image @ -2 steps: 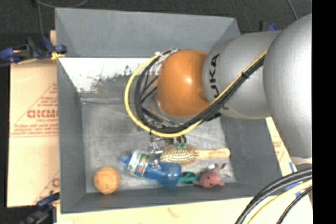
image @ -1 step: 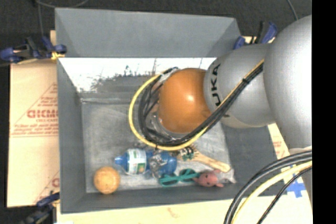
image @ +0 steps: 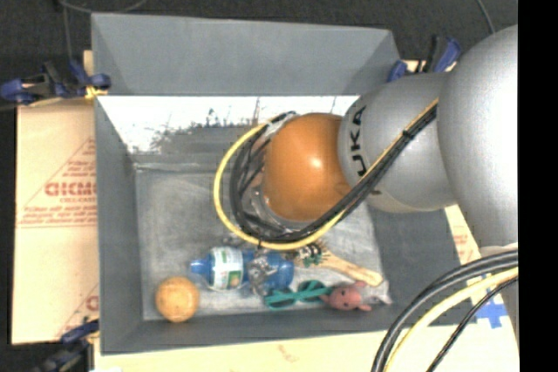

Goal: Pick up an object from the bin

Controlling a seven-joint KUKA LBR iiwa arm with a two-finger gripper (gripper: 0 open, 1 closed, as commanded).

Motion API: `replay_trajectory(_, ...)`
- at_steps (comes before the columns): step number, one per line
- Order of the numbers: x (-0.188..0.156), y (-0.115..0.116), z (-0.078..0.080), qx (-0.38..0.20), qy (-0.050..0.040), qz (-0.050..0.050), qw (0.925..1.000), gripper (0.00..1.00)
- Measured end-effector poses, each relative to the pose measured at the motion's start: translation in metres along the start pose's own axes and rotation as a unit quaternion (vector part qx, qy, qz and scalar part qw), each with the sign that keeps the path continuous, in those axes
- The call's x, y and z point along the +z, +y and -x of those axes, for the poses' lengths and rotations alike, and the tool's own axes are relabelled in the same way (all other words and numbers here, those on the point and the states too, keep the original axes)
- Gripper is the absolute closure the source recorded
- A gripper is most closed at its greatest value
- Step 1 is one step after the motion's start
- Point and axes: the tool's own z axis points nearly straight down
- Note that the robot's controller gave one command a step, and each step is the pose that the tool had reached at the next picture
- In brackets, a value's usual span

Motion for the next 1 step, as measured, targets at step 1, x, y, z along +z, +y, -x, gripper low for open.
replay_trajectory(1, -0.1247, 0.0247, -0.0036, -0.015, 0.0009, -0.007, 0.9999, 1.00)
